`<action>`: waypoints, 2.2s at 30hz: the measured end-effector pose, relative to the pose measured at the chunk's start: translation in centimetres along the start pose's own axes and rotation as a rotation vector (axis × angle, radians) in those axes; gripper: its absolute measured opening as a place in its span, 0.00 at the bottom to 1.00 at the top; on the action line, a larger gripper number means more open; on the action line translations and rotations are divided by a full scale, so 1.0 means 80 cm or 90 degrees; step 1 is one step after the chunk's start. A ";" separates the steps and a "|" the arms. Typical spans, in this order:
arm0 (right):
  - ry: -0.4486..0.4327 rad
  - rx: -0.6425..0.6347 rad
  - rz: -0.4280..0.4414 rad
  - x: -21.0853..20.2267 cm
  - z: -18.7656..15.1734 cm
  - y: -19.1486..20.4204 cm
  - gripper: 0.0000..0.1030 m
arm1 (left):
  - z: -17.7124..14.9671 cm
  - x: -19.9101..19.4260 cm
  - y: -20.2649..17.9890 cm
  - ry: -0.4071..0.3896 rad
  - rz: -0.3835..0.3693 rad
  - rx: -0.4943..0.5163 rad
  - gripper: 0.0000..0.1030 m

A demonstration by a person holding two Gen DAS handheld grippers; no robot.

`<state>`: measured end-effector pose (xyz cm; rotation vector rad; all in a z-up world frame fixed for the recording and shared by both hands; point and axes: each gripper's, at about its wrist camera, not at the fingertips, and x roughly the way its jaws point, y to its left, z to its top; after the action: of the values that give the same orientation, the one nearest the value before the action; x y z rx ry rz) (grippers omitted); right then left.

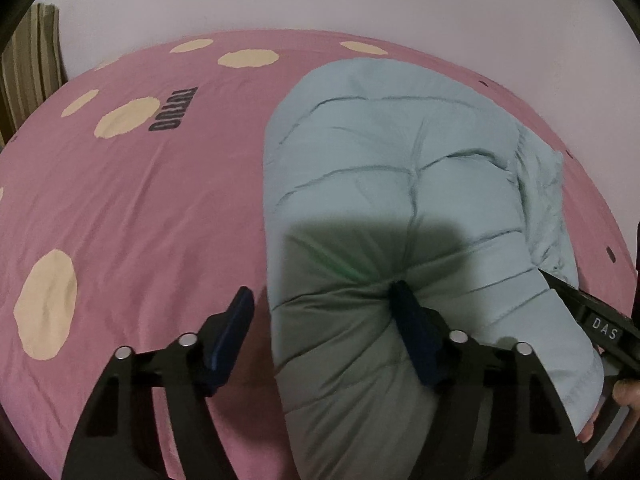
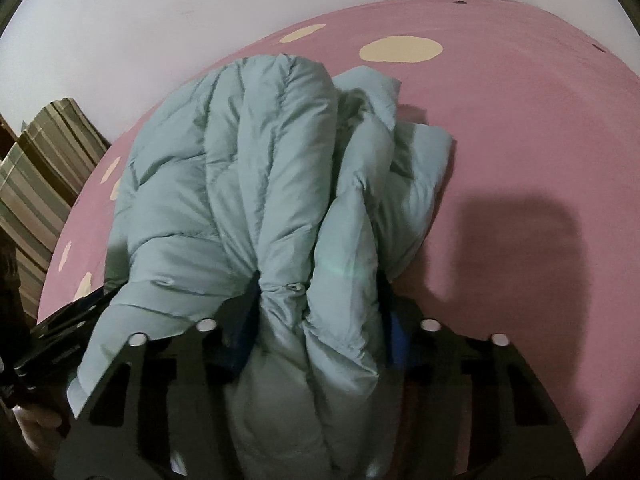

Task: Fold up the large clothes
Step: 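Fold the held jacket side over the bundle with the right tool, then open the right tool and pull both tools back from the jacket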

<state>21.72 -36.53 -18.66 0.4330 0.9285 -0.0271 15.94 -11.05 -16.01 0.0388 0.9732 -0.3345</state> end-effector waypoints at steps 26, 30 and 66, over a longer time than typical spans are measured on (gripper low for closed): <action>0.009 -0.081 0.084 0.049 0.029 0.087 0.26 | 0.019 -0.011 0.086 -0.026 0.075 -0.041 0.53; 0.014 -0.088 0.086 0.064 0.034 0.105 0.26 | 0.025 -0.007 0.101 -0.027 0.079 -0.050 0.53; -0.027 -0.060 -0.005 0.044 0.024 0.095 0.61 | 0.035 -0.013 0.097 -0.021 0.138 -0.049 0.66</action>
<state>26.86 -29.74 -17.73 0.3406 0.8864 0.0009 19.91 -3.93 -14.49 0.0683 0.9380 -0.0974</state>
